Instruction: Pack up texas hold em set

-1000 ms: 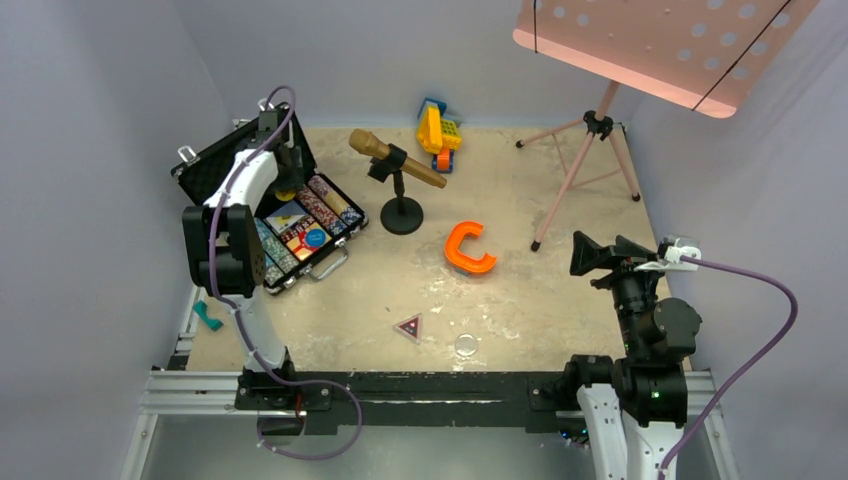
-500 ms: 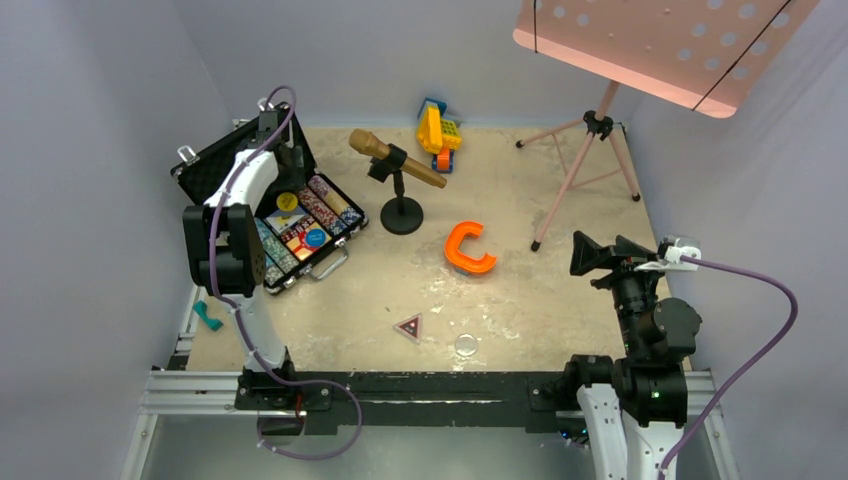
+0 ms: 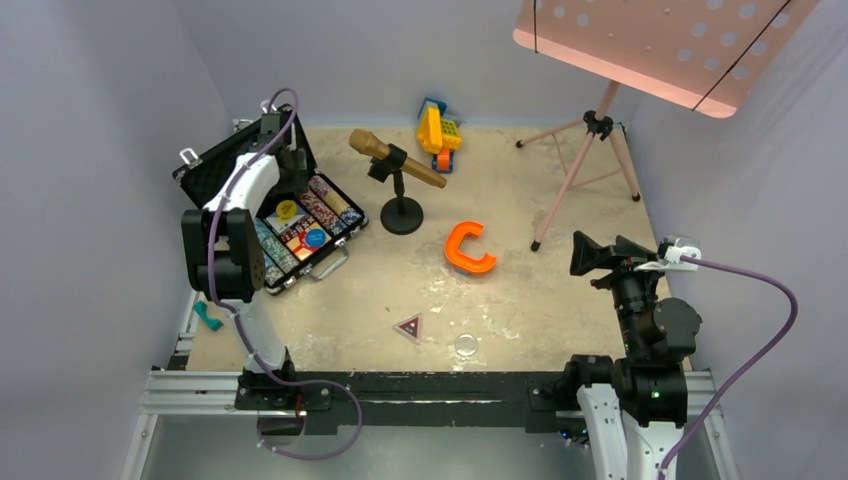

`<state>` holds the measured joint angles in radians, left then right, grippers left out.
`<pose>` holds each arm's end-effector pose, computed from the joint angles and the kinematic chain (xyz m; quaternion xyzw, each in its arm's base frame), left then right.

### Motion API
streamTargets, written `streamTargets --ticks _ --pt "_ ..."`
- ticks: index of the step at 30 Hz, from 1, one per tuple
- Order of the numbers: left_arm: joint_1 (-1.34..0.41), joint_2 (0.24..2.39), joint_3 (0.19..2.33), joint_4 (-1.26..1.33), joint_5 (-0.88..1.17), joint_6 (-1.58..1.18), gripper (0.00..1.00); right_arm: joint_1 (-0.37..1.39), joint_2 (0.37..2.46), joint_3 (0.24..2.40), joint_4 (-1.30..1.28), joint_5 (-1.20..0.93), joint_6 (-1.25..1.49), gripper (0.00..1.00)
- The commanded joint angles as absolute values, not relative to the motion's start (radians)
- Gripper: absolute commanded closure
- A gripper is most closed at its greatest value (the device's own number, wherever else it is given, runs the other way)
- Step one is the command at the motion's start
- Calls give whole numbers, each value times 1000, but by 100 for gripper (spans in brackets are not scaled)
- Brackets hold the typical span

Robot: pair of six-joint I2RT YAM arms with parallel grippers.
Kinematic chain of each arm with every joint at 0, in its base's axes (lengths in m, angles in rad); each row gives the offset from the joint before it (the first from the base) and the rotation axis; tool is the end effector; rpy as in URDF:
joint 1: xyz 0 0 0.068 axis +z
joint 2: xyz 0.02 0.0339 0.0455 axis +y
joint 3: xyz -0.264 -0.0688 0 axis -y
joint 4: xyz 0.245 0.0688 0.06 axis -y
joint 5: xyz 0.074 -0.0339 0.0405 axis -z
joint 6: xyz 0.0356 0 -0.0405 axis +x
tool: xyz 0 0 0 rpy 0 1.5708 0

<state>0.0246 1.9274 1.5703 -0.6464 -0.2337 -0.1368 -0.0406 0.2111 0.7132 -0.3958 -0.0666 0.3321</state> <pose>0.4207 0.0186 0.2398 -0.1094 0.9478 0.0962 0.2838 0.0567 0.0001 0.3509 0.0995 0.6612 0.1300 0.7321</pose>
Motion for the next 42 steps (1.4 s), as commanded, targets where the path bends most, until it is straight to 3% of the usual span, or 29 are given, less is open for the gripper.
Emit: streamTargets --ticks 1,19,26,42 --pt "-5 1838 1526 -676 -183 -121 38 -44 220 712 -363 -55 321 10" --pt "-136 1558 1316 -756 -149 -189 37 -44 215 713 -362 -73 324 9" --pt "-177 1340 1145 -762 -85 -298 37 -44 217 709 -356 -80 324 9" --pt "-611 974 724 -716 -208 -712 38 -44 225 710 -360 -95 314 9"
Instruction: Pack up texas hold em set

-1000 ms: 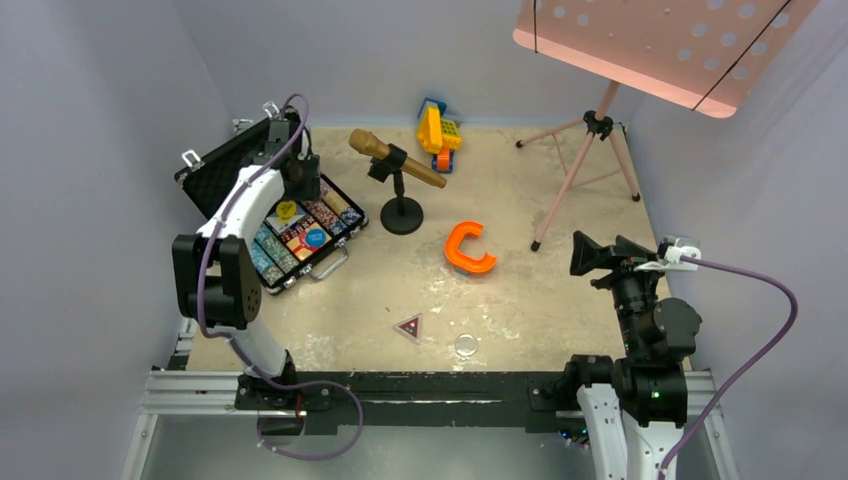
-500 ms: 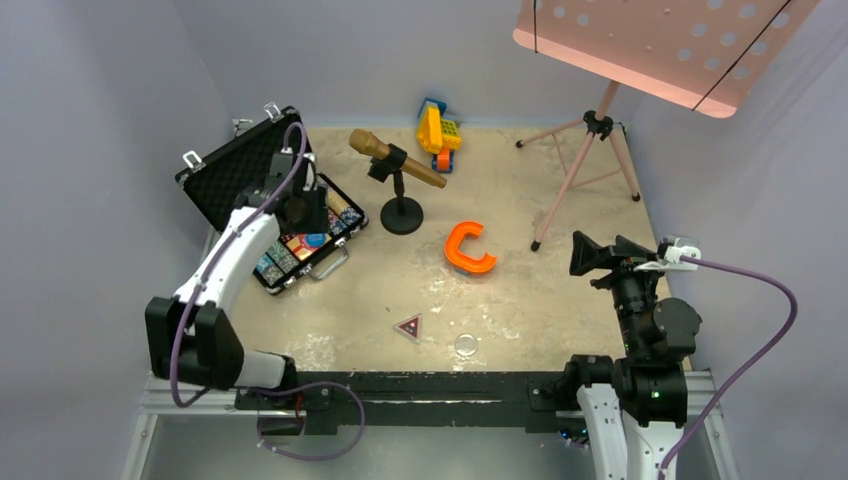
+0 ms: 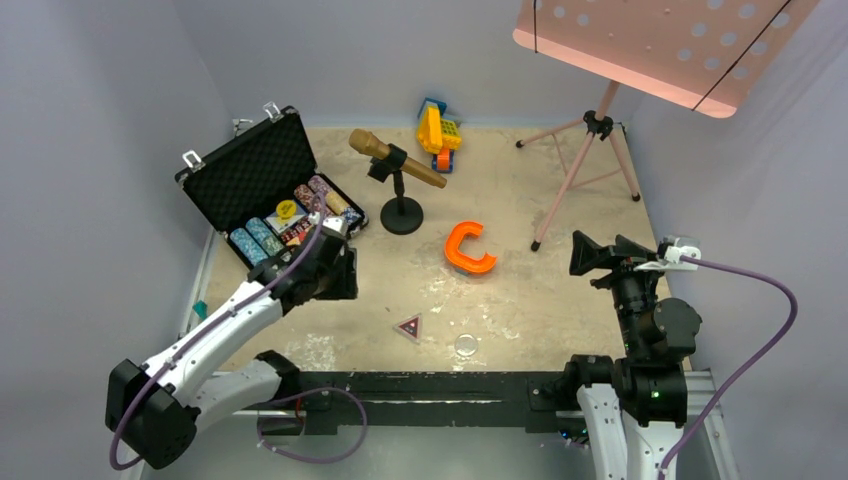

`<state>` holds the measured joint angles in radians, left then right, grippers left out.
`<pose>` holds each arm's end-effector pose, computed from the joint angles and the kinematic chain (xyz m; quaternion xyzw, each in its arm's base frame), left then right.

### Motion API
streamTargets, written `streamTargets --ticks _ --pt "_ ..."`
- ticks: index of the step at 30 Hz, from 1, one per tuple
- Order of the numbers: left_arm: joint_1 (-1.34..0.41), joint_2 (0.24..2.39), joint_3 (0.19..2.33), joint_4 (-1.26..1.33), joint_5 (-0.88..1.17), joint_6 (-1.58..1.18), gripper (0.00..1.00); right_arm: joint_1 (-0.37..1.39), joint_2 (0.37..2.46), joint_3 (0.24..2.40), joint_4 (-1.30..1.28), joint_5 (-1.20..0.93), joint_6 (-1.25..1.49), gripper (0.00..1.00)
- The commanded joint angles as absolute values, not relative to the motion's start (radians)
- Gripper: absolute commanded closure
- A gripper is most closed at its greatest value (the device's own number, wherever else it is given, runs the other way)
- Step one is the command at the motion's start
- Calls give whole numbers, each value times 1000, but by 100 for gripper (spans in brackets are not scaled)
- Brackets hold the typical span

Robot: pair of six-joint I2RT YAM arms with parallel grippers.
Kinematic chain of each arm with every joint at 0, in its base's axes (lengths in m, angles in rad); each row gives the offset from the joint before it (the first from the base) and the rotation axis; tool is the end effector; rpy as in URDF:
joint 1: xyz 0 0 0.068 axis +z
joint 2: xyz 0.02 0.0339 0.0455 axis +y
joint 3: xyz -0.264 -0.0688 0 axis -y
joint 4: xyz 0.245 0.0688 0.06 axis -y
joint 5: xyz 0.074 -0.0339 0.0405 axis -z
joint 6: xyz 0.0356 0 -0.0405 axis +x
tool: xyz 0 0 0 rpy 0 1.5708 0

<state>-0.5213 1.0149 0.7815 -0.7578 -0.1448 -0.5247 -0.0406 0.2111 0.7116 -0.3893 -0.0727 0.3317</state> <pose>0.1697 -0.0915 0.2481 -0.0223 0.9558 -0.0823 0.2815 0.0569 0.0003 0.3512 0.0967 0.6598 0.1320 0.7334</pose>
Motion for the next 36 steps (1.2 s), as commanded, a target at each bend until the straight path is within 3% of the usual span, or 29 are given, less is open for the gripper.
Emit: streamTargets --ticks 1,17,36 --pt "-639 980 714 -712 -225 -745 38 -44 225 710 -359 -94 313 9" --pt "-930 1375 829 -530 -237 -925 38 -44 219 711 -359 -107 315 8" --pt "-1037 1445 822 -542 -227 -1013 35 -44 219 710 -357 -121 312 8"
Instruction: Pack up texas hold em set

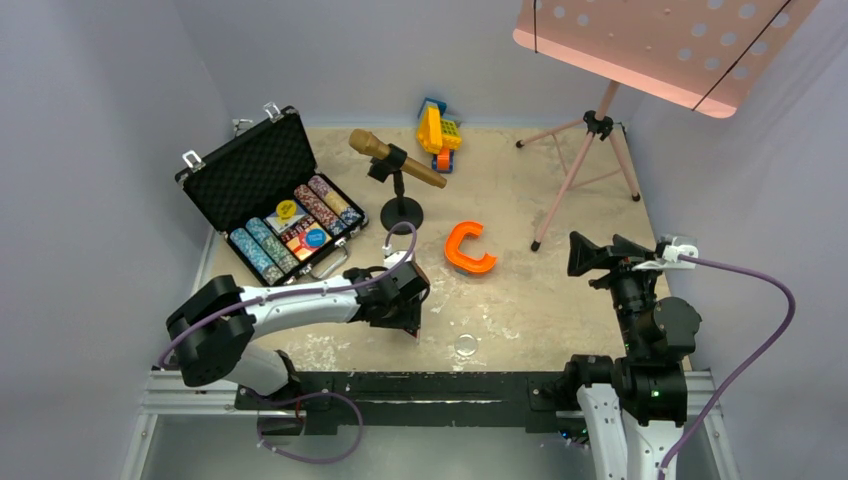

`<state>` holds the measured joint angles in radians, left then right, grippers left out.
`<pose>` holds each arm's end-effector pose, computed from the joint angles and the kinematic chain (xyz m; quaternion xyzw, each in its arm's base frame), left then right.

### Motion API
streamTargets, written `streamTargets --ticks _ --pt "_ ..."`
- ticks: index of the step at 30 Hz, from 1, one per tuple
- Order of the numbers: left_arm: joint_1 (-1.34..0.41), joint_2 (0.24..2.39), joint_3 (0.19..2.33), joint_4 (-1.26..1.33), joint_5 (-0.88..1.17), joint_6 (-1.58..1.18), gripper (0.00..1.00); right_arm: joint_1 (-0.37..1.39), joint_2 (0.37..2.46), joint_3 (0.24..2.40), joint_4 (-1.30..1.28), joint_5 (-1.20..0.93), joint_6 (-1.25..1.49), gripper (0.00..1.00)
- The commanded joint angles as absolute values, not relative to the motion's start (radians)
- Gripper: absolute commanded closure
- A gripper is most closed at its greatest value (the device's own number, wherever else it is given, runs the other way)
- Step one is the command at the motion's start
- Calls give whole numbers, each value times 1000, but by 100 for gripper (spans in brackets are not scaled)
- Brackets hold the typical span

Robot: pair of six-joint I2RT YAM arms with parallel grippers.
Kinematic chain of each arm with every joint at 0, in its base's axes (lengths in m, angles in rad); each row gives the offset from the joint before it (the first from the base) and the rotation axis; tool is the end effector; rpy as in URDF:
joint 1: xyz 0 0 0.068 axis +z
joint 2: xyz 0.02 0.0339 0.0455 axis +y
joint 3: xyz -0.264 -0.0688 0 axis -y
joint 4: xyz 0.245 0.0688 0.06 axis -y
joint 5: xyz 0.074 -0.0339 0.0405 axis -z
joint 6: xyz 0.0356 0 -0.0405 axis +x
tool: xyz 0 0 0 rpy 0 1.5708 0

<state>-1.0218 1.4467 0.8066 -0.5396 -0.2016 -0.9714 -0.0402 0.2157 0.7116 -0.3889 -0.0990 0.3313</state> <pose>0.1424 -0.2191 0.1766 0.0050 0.9761 -0.1087 0.1879 0.0580 0.0012 0.3510 0.0871 0.6628 0.1405 0.7303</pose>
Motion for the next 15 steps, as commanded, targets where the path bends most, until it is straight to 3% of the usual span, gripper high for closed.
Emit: streamTargets --ticks 1,15 --pt "-1040 1445 824 -546 -233 -1012 35 -44 219 709 -356 -121 312 8" --pt "-1046 1489 838 -539 -217 -1013 34 -44 218 707 -354 -133 309 8"
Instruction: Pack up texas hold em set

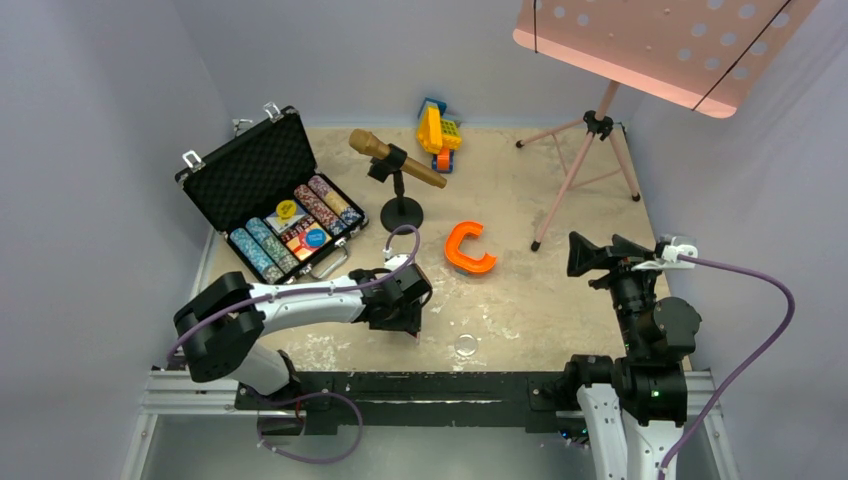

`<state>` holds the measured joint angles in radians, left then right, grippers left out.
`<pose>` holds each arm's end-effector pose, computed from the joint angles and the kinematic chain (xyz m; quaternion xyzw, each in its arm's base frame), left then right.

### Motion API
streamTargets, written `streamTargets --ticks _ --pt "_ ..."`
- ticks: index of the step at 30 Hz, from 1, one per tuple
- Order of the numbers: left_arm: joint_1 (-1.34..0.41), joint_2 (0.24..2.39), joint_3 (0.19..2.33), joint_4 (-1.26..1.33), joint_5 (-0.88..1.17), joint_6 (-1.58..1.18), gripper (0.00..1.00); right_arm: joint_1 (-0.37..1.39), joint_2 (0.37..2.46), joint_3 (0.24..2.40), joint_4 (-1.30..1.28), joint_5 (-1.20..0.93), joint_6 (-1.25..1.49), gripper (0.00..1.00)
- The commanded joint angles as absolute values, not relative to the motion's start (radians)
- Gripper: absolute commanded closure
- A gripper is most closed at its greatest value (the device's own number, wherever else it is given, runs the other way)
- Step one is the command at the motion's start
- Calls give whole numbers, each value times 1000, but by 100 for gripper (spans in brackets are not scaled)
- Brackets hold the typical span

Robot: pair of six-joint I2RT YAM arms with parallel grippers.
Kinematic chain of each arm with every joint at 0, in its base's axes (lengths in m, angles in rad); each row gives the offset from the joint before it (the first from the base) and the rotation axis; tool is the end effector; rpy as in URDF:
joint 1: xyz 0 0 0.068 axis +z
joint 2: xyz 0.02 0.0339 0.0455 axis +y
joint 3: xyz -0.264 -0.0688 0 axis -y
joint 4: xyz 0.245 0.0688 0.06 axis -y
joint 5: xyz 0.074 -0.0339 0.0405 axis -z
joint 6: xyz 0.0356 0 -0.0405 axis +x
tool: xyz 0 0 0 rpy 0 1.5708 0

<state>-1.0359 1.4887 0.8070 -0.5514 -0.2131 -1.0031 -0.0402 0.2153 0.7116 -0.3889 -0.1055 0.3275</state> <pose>0.1403 -0.2220 0.1662 -0.0018 0.9804 -0.0874 0.1768 0.0578 0.0014 0.3511 0.0834 0.6631 0.1412 0.7303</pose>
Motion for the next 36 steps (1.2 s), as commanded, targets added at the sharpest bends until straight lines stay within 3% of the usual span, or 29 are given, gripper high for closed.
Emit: streamTargets --ticks 1,18,19,20,21,36 --pt "-1049 1492 840 -536 -215 -1011 33 -44 218 708 -354 -135 308 7" --pt "-1094 1572 930 -623 -248 -993 32 -44 218 706 -353 -144 308 7" --pt "-1097 1575 934 -627 -251 -993 29 -44 218 706 -353 -144 308 7" --pt "-1099 1573 936 -628 -253 -991 19 -43 220 707 -353 -146 308 7" --pt "-1101 1571 937 -627 -255 -993 18 -43 219 706 -353 -146 308 7" --pt "-1109 1596 944 -629 -250 -1008 20 -43 218 706 -356 -147 308 8"
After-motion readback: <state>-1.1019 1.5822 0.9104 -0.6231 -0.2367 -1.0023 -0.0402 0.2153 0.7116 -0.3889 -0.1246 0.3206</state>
